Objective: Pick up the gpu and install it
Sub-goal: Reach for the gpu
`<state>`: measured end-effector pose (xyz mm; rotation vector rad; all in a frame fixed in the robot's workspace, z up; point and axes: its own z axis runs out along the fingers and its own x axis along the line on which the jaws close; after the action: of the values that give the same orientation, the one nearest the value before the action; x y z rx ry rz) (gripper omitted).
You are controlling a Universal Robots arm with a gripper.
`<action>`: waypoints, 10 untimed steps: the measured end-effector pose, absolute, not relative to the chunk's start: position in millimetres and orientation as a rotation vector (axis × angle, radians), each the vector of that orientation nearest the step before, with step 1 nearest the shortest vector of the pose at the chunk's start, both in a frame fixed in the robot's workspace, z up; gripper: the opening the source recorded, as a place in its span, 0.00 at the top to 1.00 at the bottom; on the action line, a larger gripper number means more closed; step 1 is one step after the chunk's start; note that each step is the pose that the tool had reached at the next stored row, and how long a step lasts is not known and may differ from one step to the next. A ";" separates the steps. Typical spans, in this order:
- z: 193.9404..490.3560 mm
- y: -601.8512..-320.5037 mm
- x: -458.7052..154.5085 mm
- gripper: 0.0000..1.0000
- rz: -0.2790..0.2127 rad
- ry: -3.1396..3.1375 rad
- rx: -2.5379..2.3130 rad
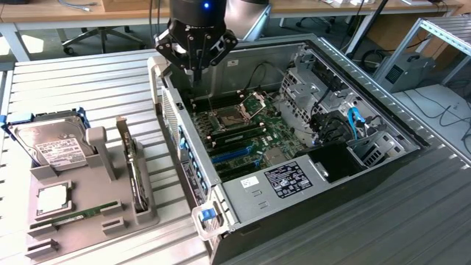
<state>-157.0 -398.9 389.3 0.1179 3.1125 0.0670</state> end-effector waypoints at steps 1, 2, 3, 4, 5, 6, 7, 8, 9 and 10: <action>389.3 -399.0 -157.5 0.89 0.067 3.112 0.118; 389.3 -398.9 -157.9 0.89 0.067 3.113 0.118; 389.3 -398.9 -158.3 0.89 0.067 3.112 0.118; 389.3 -398.9 -158.8 0.89 0.067 3.112 0.118; 389.3 -398.9 -159.4 0.89 0.067 3.112 0.118; 389.3 -398.9 -159.8 0.89 0.067 3.112 0.118; 389.3 -398.9 -160.3 0.89 0.067 3.112 0.118; 389.3 -398.9 -160.8 0.89 0.067 3.112 0.118; 389.3 -398.9 -161.2 0.89 0.067 3.112 0.118; 389.3 -398.9 -161.4 0.89 0.067 3.113 0.118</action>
<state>-161.4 -398.9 389.3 0.1179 3.1125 0.0669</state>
